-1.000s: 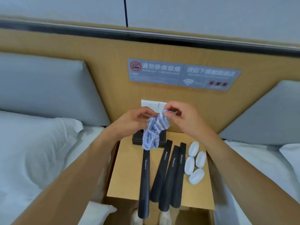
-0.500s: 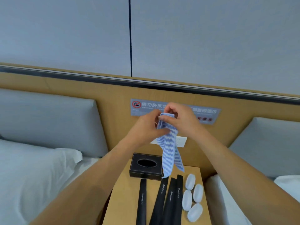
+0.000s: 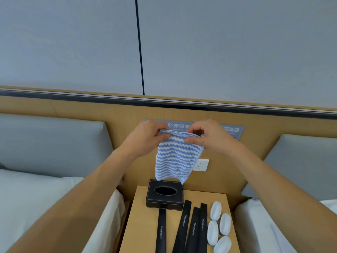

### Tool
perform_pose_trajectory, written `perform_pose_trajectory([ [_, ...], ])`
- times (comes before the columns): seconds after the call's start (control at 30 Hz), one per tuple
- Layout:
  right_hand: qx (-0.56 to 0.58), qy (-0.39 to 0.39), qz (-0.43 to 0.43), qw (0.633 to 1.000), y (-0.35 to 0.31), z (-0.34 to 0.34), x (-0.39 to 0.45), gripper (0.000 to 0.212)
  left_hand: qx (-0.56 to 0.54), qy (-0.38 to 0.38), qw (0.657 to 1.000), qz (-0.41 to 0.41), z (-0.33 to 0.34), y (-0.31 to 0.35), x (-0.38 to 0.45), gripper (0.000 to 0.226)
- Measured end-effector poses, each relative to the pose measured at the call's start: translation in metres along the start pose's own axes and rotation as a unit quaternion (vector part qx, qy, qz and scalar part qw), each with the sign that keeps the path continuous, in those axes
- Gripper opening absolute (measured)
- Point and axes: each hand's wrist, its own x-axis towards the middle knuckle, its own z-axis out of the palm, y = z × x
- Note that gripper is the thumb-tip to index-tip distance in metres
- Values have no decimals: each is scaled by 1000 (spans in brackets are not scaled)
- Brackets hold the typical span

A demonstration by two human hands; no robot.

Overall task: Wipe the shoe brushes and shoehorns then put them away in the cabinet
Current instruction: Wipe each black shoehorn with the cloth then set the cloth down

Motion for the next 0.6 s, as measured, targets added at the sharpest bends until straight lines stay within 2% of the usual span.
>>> perform_pose_trajectory([
  [0.1,17,6,-3,1000,2,-2,2,8,-7,23,1000,-3,-4,1,-2,17],
  [0.27,127,27,47,990,0,2,6,8,-83,51,994,-45,-10,-1,-2,21],
  [0.33,221,37,78,971,-3,8,8,10,-132,68,985,-86,-9,-3,-1,27],
  [0.4,280,35,108,953,-7,13,9,16,-138,66,981,-118,-3,-6,-1,33],
  [0.5,251,23,121,960,-7,21,8,21,-101,54,985,-127,7,-11,-4,40],
  [0.6,235,1,128,964,-3,25,3,20,-124,34,982,-142,12,-16,-12,41],
])
